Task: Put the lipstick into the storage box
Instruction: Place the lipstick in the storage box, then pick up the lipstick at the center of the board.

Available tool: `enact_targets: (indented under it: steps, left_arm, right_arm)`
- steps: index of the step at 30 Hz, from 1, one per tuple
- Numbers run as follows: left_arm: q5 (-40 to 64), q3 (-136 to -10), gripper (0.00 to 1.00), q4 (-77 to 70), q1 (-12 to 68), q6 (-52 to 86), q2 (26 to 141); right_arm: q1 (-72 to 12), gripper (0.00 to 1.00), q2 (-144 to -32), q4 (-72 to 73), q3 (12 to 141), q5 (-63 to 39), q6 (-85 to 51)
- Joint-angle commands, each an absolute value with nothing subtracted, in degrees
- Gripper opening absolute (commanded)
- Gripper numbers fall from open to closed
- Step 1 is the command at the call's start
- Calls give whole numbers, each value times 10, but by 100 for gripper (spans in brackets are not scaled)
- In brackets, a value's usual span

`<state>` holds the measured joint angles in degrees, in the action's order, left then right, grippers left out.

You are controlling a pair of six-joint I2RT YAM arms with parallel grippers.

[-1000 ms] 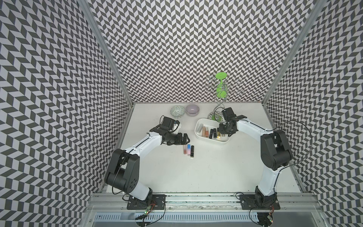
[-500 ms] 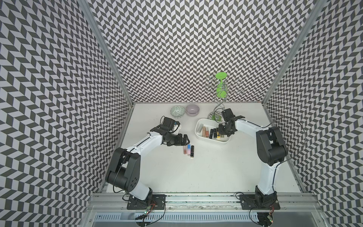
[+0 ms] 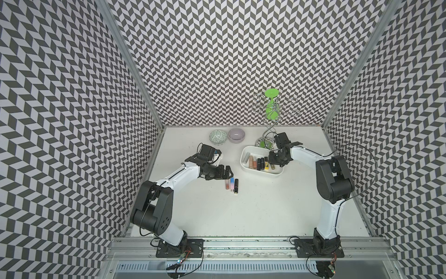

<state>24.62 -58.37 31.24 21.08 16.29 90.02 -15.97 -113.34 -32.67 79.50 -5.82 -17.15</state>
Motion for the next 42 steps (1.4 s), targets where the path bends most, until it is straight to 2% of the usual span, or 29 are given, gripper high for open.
enact_targets:
  steps: [1,8,19,22,26,31,36,42]
  left_arm:
    - [258,-571,98,301,210,168,904]
    - [224,-563,93,310,213,169,909]
    - [172,-559,87,336,215,137,906]
    - [166,-574,89,356,216,118,905]
    - [155,-569,99,347,216,110,893]
    - [141,-561,99,345,223,147,873]
    - [127,-558,99,334,233,199,879]
    - [107,-562,89,317,243,189,928]
  right_arm:
    - [-156,40,-1085,-304,785,-81,-181]
    - [-160,40,-1002,-275,745,-153,-202]
    - [-207,40,-844,-279,672,-194,-236]
    - [-215,41,-800,-290,650,-215,-276]
    - [-224,41,-748,-298,630,-220,-279]
    - [-224,42,-721,-309,616,-230,-251]
    - [-224,42,-740,-351,648,-258,-193]
    - [-225,42,-736,-359,669,-263,-201]
